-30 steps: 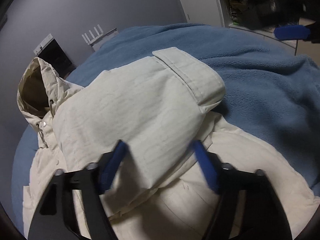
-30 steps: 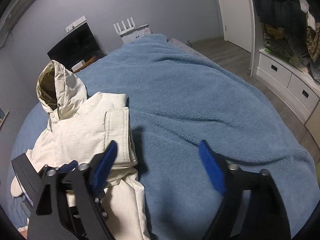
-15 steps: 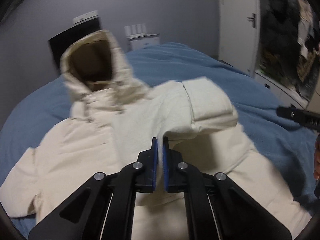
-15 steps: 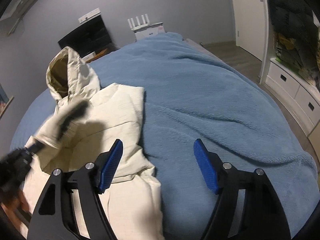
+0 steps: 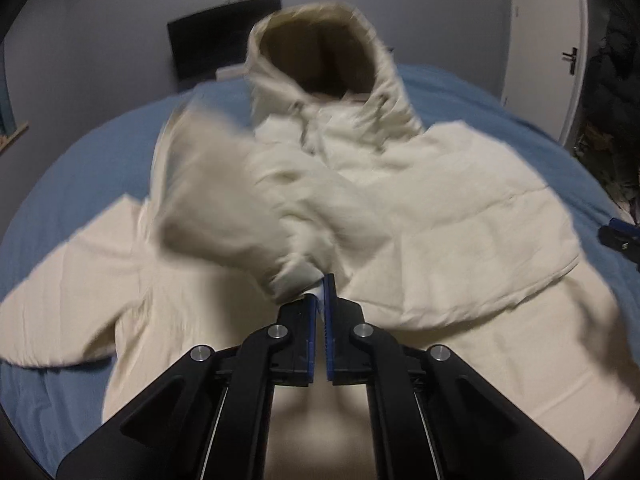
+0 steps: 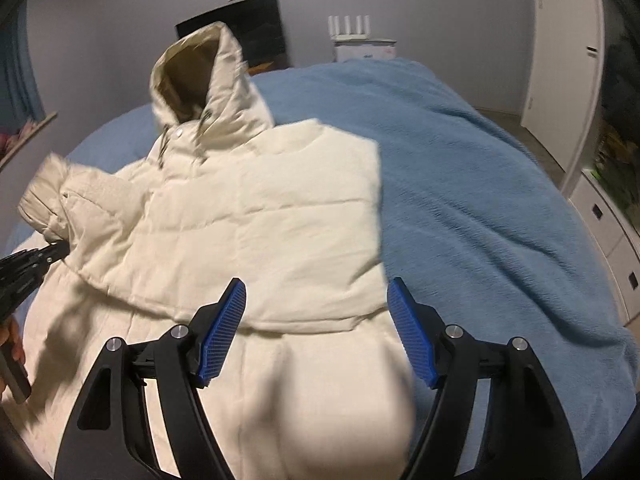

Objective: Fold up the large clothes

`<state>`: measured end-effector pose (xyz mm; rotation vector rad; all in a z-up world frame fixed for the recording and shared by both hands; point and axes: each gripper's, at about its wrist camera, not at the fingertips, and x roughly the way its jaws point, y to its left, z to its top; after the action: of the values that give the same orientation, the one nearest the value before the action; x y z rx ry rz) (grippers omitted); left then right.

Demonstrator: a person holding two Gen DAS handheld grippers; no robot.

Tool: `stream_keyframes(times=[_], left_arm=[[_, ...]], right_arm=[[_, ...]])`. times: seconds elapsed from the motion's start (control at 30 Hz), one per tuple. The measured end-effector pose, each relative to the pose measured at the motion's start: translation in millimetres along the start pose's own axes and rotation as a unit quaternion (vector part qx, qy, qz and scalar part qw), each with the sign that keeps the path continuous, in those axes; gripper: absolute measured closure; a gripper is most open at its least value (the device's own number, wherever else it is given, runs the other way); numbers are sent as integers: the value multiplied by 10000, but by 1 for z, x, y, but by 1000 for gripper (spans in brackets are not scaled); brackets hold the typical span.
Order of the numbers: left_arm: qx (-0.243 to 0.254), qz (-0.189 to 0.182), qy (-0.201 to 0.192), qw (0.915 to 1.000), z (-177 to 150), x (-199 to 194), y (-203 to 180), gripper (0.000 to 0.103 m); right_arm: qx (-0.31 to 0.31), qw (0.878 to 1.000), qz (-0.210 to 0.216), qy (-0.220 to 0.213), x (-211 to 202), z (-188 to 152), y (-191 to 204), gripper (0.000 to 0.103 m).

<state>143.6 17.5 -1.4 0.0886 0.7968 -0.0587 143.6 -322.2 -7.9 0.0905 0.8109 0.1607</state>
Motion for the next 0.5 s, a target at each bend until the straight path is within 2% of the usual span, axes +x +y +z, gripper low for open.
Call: stream_keyframes(times=[0.13,0.37,0.5], left_arm=[[-163,-145,408,9989,-19,22,12,99],[-145,-158,529,9984,-27,25,11,95],[-276,-613,716,9952,-33,13,17,94]], right_arm=[[-102,9998,101,169,11,-8,12,34],[-258,9993,176,198,14,-16,21,34],[-341,9992,158,132,13,-13,23,34]])
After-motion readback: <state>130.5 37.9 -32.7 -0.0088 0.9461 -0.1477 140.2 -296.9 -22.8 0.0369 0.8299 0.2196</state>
